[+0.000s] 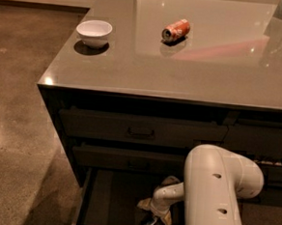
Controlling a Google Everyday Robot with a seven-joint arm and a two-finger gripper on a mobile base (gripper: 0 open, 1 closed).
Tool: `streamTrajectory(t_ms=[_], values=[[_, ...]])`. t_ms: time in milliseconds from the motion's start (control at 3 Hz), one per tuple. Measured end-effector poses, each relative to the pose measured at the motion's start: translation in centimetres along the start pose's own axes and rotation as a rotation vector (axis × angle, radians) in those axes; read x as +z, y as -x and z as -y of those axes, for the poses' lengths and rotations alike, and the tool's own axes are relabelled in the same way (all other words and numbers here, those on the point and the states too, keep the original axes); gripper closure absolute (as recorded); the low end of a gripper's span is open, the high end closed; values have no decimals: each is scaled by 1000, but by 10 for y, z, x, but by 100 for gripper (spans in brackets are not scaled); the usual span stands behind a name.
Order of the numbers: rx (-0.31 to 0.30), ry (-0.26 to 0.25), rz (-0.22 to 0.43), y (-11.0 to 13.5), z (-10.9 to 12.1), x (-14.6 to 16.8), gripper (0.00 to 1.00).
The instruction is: Pick redbull can from bottom drawer and place on counter
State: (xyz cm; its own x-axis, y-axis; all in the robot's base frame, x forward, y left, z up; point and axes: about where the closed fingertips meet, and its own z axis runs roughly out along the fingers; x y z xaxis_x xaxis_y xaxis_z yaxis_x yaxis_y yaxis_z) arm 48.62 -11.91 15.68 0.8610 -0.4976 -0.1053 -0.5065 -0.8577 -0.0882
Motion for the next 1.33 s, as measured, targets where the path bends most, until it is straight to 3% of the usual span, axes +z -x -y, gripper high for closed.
streamTrajectory(t_ms=[667,1000,1333], values=[[76,-28,18,-3,3,33,47],[107,-91,23,-5,11,17,71],[199,-293,66,-6,30,-20,99]])
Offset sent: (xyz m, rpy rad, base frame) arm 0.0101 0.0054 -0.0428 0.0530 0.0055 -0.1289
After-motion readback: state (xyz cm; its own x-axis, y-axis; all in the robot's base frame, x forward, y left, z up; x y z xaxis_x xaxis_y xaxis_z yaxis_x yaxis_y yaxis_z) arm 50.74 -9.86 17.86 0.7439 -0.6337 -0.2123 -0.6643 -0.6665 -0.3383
